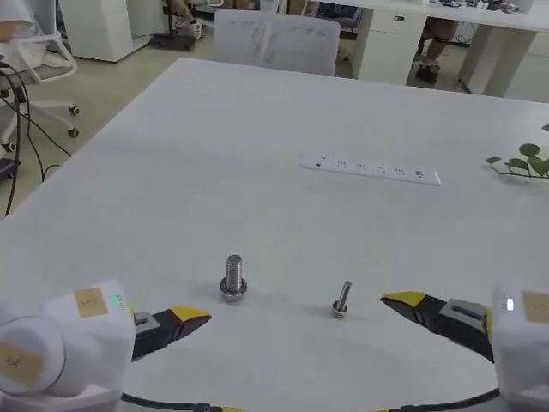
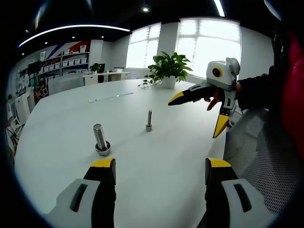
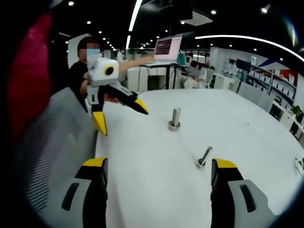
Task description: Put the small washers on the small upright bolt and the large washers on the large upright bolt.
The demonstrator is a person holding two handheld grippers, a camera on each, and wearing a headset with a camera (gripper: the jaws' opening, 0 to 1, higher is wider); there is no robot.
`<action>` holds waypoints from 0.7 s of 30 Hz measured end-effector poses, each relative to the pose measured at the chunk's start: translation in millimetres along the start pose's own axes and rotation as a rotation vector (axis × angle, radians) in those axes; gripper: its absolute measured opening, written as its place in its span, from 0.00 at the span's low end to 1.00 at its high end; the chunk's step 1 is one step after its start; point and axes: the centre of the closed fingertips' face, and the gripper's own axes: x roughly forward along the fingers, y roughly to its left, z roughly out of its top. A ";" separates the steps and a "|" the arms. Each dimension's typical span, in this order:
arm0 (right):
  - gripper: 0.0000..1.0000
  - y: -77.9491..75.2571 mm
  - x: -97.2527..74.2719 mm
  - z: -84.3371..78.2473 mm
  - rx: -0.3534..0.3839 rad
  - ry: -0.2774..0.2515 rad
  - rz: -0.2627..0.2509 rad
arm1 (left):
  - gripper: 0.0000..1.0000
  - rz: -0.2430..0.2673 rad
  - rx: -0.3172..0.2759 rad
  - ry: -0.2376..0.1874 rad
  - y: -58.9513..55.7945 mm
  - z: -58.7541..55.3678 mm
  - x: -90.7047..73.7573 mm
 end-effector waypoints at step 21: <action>0.94 0.7 2.4 -15.1 0.051 -0.007 0.003 | 0.77 -0.003 -0.004 0.003 0.2 -1.9 1.3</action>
